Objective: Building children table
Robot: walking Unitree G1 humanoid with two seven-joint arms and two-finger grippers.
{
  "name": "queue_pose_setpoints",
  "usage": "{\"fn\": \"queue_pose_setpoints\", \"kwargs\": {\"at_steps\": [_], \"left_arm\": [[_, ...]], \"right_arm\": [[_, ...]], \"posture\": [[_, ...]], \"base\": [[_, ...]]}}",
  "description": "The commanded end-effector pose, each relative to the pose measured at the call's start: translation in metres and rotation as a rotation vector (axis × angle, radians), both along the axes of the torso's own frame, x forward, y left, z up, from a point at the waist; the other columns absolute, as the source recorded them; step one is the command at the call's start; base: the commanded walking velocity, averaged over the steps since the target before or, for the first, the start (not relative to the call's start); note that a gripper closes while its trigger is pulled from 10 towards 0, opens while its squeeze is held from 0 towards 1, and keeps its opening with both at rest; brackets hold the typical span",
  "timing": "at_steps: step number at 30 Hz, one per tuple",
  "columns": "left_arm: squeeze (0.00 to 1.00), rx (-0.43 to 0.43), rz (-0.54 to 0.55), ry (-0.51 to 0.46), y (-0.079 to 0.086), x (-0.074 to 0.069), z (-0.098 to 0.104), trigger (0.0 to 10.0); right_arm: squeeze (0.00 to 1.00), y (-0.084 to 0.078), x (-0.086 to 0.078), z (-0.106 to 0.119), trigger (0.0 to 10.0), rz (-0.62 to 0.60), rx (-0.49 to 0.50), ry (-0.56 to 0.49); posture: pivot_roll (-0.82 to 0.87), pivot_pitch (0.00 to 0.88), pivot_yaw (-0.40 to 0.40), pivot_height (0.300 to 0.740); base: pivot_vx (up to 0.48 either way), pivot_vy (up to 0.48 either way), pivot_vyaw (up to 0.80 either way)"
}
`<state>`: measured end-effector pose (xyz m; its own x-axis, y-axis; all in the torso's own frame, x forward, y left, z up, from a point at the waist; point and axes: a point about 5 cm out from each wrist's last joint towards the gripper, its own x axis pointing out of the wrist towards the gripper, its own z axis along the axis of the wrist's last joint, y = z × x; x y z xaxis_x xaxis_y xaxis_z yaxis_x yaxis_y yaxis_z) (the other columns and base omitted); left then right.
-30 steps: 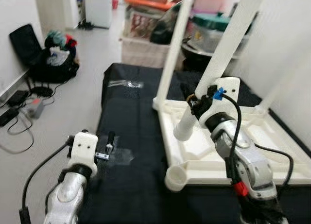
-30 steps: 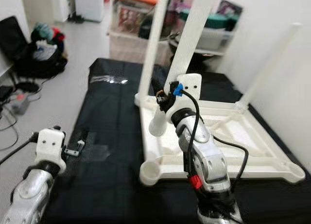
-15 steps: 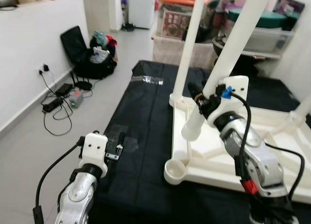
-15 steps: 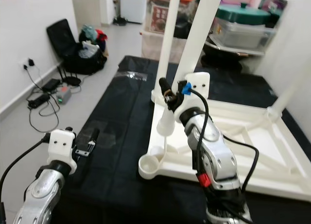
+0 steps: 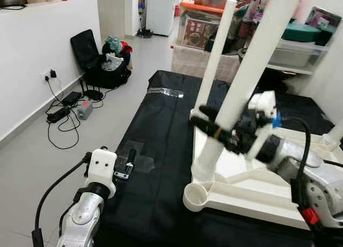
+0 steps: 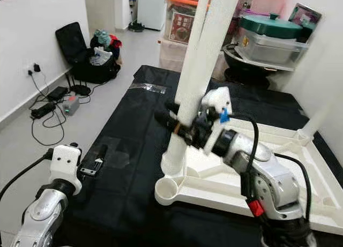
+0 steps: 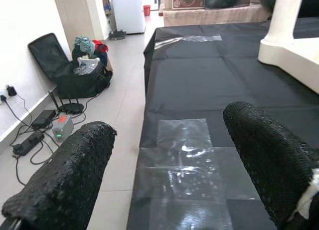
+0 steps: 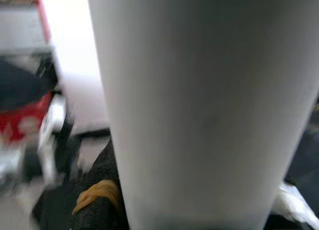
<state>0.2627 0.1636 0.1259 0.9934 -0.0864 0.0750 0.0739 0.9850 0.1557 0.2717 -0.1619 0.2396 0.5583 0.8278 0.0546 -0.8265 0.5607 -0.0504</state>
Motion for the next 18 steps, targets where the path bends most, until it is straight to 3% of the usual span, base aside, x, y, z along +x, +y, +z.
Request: {"fn": "queue_pose_setpoints", "kwargs": {"at_steps": [1,7,18], "left_arm": [[0.00,0.005,-0.010,0.023,-0.002,0.001,-0.005,10.0],[0.00,0.005,-0.003,0.019,-0.001,0.002,-0.004,10.0],[0.00,0.008,0.007,0.012,0.001,0.002,-0.002,10.0]], "right_arm": [[0.00,-0.002,0.001,-0.013,10.0,0.025,-0.034,0.036],[0.00,-0.002,0.003,-0.020,10.0,0.101,0.008,0.083],[0.00,0.016,0.009,-0.029,10.0,0.176,-0.072,0.039]], "posture": [[0.10,0.000,-0.170,0.740],[0.11,0.000,-0.174,0.740],[0.12,0.000,-0.179,0.740]], "base": [[0.000,0.000,0.00],[0.000,0.000,0.00],[0.000,0.000,0.00]]}}
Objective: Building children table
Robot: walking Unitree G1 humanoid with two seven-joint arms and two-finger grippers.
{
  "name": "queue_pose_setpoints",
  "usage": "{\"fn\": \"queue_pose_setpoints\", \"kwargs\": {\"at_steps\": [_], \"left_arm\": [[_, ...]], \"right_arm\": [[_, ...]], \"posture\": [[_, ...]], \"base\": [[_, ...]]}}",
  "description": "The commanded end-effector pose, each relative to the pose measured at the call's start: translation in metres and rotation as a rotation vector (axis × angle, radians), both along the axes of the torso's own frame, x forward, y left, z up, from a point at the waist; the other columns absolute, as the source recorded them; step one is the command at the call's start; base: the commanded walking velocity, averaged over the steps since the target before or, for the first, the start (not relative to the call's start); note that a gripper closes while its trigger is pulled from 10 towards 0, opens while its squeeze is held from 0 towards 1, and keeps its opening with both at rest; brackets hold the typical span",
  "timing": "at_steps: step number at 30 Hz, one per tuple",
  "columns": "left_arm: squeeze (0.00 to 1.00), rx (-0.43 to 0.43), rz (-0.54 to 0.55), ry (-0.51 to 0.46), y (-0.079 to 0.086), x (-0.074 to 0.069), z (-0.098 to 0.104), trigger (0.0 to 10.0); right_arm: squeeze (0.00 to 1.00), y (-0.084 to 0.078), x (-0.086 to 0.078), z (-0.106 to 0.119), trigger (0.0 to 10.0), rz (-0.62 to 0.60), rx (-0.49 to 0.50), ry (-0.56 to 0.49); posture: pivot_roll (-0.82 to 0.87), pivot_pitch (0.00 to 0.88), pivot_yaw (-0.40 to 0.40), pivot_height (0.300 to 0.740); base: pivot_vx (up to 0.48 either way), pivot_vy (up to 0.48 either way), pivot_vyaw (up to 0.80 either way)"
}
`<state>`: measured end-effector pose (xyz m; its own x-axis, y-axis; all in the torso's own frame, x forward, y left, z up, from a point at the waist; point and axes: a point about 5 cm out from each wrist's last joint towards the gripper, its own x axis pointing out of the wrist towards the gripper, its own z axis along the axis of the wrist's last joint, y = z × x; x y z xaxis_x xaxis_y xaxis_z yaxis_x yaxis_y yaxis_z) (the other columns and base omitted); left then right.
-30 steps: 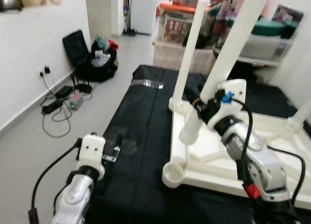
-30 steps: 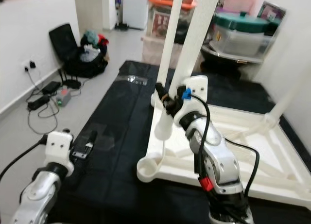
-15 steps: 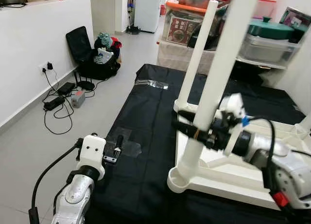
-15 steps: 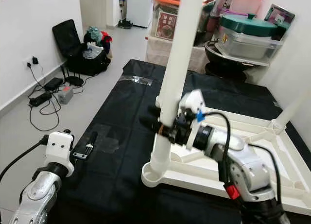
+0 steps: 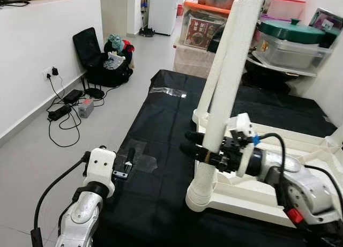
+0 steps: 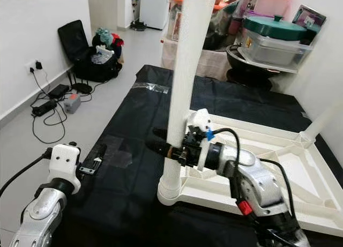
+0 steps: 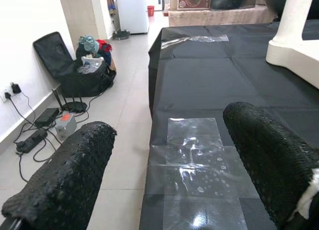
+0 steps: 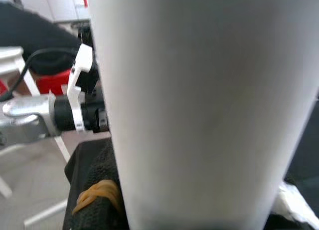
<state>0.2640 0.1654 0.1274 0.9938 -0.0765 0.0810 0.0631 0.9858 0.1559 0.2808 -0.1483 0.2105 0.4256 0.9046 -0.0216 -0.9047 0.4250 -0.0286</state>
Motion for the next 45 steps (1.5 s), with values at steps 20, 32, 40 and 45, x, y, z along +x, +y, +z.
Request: {"fn": "queue_pose_setpoints", "kwargs": {"at_steps": [20,32,40,45], "left_arm": [[0.00,0.002,-0.002,0.021,-0.003,0.000,-0.004,10.0],[0.00,0.002,0.001,0.030,-0.002,-0.002,-0.005,10.0],[0.00,0.006,0.008,0.036,-0.001,-0.003,-0.006,10.0],[0.00,0.007,0.004,0.039,-0.001,-0.004,-0.007,10.0]], "right_arm": [[0.00,0.010,-0.006,-0.015,10.0,0.157,-0.037,0.025],[0.00,0.018,-0.007,-0.002,10.0,0.268,0.129,0.083],[0.00,0.020,-0.008,-0.009,10.0,0.230,0.139,0.081],[0.00,0.018,-0.011,-0.012,10.0,0.220,0.139,0.088]], "posture": [[0.12,0.000,-0.186,0.740],[0.14,0.000,-0.195,0.740],[0.14,0.000,-0.198,0.740],[0.13,0.000,-0.189,0.740]], "base": [[0.000,0.000,0.00],[0.000,0.000,0.00],[0.000,0.000,0.00],[0.000,0.000,0.00]]}}
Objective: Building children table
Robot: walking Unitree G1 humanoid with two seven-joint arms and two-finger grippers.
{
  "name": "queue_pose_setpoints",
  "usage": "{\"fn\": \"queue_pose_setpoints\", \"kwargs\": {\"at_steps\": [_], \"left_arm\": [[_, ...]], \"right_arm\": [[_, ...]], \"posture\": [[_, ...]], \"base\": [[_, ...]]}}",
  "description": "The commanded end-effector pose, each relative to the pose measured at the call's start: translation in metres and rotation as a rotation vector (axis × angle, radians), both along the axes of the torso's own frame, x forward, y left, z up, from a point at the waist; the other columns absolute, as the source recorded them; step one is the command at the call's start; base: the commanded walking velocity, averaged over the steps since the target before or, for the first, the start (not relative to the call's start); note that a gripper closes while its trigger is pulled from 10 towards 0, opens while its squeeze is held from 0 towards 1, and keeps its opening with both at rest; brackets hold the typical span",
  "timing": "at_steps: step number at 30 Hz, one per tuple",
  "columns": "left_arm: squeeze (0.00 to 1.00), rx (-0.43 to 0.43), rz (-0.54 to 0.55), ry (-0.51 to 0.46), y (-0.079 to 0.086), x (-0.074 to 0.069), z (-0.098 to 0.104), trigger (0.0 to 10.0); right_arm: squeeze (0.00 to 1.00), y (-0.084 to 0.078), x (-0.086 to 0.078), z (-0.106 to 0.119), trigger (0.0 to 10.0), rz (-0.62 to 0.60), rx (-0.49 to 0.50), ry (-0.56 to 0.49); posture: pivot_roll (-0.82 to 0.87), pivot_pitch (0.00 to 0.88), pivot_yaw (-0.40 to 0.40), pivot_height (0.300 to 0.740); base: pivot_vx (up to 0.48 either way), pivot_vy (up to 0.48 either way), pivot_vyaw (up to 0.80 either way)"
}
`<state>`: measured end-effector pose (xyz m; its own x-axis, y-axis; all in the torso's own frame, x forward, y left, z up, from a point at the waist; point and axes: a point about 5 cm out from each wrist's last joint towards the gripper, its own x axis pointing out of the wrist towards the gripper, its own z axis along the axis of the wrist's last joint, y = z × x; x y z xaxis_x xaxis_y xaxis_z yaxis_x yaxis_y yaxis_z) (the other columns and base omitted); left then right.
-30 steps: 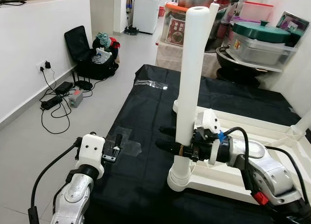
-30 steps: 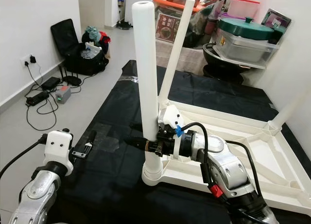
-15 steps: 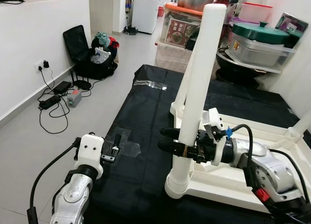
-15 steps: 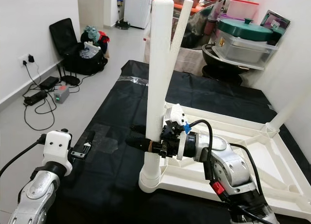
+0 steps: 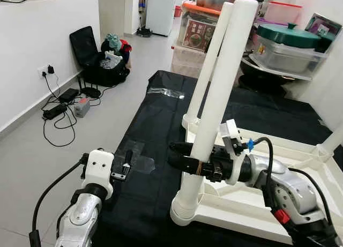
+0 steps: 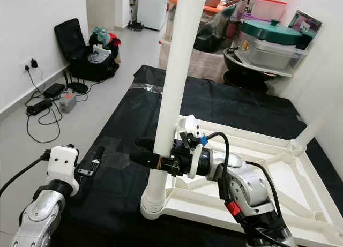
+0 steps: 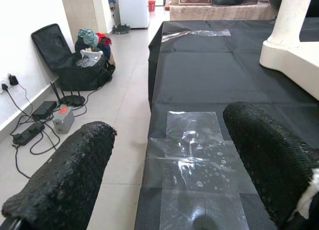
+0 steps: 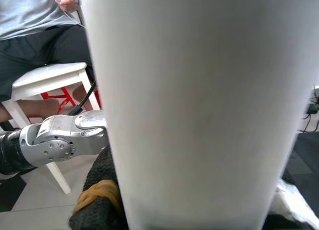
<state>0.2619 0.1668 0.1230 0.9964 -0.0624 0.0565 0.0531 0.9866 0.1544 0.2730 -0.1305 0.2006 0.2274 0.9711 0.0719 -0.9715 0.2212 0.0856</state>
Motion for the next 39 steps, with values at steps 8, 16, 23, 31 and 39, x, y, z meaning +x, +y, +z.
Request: {"fn": "queue_pose_setpoints", "kwargs": {"at_steps": [8,16,23,31,39], "left_arm": [[0.00,0.007,-0.014,0.017,-0.003,-0.001,-0.003,10.0],[0.00,0.007,-0.015,0.015,-0.004,-0.001,-0.003,10.0],[0.00,0.005,-0.013,0.015,-0.004,-0.001,-0.003,10.0],[0.00,0.007,-0.015,0.016,-0.004,-0.002,-0.004,10.0],[0.00,0.008,-0.017,0.018,-0.004,-0.002,-0.004,10.0]], "right_arm": [[0.00,0.000,-0.006,-0.009,10.0,-0.007,-0.010,0.017],[0.00,0.001,-0.007,-0.012,10.0,-0.011,-0.020,0.016],[0.00,0.001,-0.008,-0.013,10.0,-0.020,-0.019,0.011],[0.00,0.003,-0.010,-0.016,10.0,-0.023,-0.015,0.013],[0.00,0.002,-0.008,-0.022,10.0,-0.060,-0.050,0.020]], "posture": [[0.13,0.000,-0.190,0.740],[0.13,0.000,-0.190,0.740],[0.13,0.000,-0.192,0.740],[0.13,0.000,-0.187,0.740],[0.13,0.000,-0.188,0.740]], "base": [[0.000,0.000,0.00],[0.000,0.000,0.00],[0.000,0.000,0.00],[0.000,0.000,0.00],[0.000,0.000,0.00]]}}
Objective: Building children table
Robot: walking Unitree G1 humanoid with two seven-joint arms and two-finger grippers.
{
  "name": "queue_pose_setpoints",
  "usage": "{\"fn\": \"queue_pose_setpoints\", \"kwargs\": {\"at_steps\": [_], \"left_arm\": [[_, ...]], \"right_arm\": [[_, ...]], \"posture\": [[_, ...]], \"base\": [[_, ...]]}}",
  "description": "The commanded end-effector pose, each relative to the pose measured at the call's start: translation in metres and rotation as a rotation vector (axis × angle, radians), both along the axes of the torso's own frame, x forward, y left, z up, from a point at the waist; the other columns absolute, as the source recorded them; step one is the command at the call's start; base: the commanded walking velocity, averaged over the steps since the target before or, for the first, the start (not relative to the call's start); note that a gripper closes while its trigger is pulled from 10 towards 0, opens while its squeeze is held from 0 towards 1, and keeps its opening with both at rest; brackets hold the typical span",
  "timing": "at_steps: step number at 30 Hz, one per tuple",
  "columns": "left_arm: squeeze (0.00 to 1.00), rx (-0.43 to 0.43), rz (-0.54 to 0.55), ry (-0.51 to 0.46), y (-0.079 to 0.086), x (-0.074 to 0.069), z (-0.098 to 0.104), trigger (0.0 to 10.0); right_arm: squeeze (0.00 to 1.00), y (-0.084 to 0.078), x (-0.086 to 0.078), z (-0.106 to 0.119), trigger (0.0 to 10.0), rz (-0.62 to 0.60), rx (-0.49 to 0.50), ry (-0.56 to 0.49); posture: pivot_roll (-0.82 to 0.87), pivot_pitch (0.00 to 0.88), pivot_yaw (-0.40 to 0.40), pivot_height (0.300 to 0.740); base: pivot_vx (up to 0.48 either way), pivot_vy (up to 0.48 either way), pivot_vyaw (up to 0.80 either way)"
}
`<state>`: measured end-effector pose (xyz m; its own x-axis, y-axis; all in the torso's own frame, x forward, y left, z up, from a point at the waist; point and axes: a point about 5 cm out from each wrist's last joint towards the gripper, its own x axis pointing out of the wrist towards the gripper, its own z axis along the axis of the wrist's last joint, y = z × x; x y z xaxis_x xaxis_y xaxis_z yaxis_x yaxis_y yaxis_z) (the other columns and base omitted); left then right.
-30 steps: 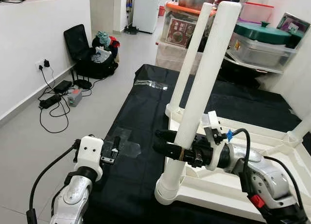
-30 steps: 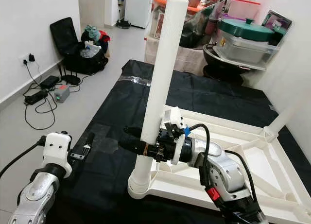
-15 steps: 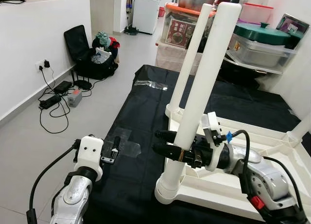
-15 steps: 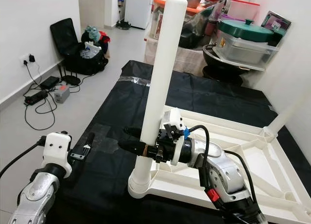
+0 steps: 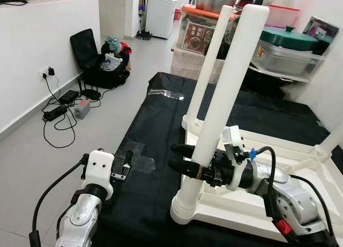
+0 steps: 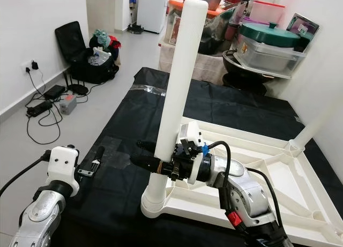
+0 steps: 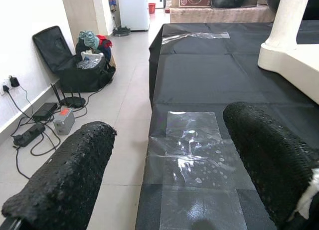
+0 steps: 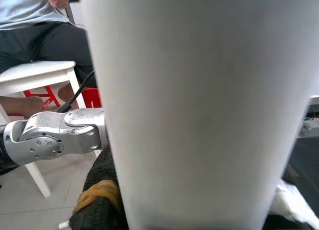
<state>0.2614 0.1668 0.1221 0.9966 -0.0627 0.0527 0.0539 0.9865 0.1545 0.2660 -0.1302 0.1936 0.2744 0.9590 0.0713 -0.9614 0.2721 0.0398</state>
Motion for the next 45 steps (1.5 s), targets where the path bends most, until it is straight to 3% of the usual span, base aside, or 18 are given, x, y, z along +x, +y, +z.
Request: {"fn": "queue_pose_setpoints", "kwargs": {"at_steps": [1,5,9,11,13,16,18,20,23,28,32,35,36,37,38,39,41,45], "left_arm": [[0.00,0.008,-0.017,0.014,-0.004,-0.002,-0.003,10.0],[0.00,0.008,-0.016,0.014,-0.004,-0.002,-0.003,10.0],[0.00,0.008,-0.015,0.015,-0.004,-0.002,-0.003,10.0],[0.00,0.008,-0.015,0.015,-0.004,-0.002,-0.003,10.0],[0.00,0.010,-0.012,0.015,-0.003,-0.002,-0.003,10.0],[0.00,0.010,-0.012,0.015,-0.003,-0.003,-0.003,10.0],[0.00,0.010,-0.011,0.016,-0.003,-0.002,-0.003,10.0],[0.00,0.010,-0.011,0.016,-0.003,-0.002,-0.003,10.0],[0.00,0.009,-0.012,0.015,-0.002,-0.001,-0.003,10.0],[0.00,0.013,-0.008,0.012,-0.001,-0.001,-0.003,10.0],[0.00,0.016,-0.007,0.010,0.000,0.000,-0.002,10.0],[0.00,0.018,-0.008,0.009,0.000,0.001,-0.002,10.0],[0.00,0.017,-0.010,0.010,0.000,0.001,-0.002,10.0],[0.00,0.017,-0.010,0.010,0.000,0.001,-0.002,10.0],[0.00,0.016,-0.012,0.010,-0.001,0.001,-0.002,10.0],[0.00,0.016,-0.012,0.010,-0.001,0.001,-0.002,10.0],[0.00,0.014,-0.017,0.011,-0.003,0.001,-0.003,10.0],[0.00,0.012,-0.016,0.010,-0.003,0.001,-0.003,10.0]], "right_arm": [[0.00,0.002,-0.001,-0.015,10.0,-0.009,-0.036,0.066],[0.00,0.001,0.012,-0.023,10.0,-0.165,-0.087,0.083],[0.00,-0.003,0.031,-0.029,10.0,-0.487,-0.083,0.135],[0.00,-0.003,0.031,-0.029,10.0,-0.487,-0.083,0.135],[0.00,-0.014,0.040,-0.038,10.0,-0.795,-0.047,0.249],[0.00,-0.019,0.042,-0.043,10.0,-0.914,-0.037,0.301],[0.00,-0.049,0.035,-0.062,10.0,-1.283,-0.071,0.369],[0.00,-0.049,0.035,-0.062,10.0,-1.283,-0.071,0.369],[0.00,-0.064,0.024,-0.072,10.0,-1.503,-0.118,0.366],[0.00,-0.063,0.026,-0.062,10.0,-1.541,-0.115,0.296],[0.00,-0.056,0.031,-0.056,10.0,-1.496,-0.109,0.253],[0.00,-0.032,0.037,-0.048,10.0,-1.305,-0.050,0.231],[0.00,-0.006,0.036,-0.041,10.0,-1.083,0.007,0.228],[0.00,-0.006,0.036,-0.041,10.0,-1.083,0.007,0.228],[0.00,0.020,0.026,-0.033,10.0,-0.809,0.043,0.207],[0.00,0.020,0.026,-0.033,10.0,-0.809,0.043,0.207],[0.00,0.048,-0.006,-0.016,10.0,-0.371,0.095,0.161],[0.00,0.047,-0.017,-0.011,10.0,-0.245,0.107,0.147]], "posture": [[0.13,0.000,-0.188,0.740],[0.12,0.000,-0.187,0.740],[0.12,0.000,-0.188,0.740],[0.12,0.000,-0.188,0.740],[0.11,0.000,-0.187,0.740],[0.11,0.000,-0.187,0.740],[0.11,0.000,-0.182,0.740],[0.11,0.000,-0.182,0.740],[0.11,0.000,-0.183,0.740],[0.11,0.000,-0.185,0.740],[0.11,0.000,-0.183,0.740],[0.12,0.000,-0.181,0.740],[0.12,0.000,-0.181,0.740],[0.12,0.000,-0.181,0.740],[0.11,0.000,-0.178,0.740],[0.11,0.000,-0.178,0.740],[0.12,0.000,-0.181,0.740],[0.12,0.000,-0.187,0.740]], "base": [[0.000,0.000,0.00],[0.000,0.000,0.00],[0.000,0.000,0.00],[0.000,0.000,0.00],[0.000,0.000,0.00],[0.000,0.000,0.00],[0.000,0.000,0.00],[0.000,0.000,0.00],[0.000,0.000,0.00],[0.000,0.000,0.00],[0.000,0.000,0.00],[0.000,0.000,0.00],[0.000,0.000,0.00],[0.000,0.000,0.00],[0.000,0.000,0.00],[0.000,0.000,0.00],[0.000,0.000,0.00],[0.000,0.000,0.00]]}}
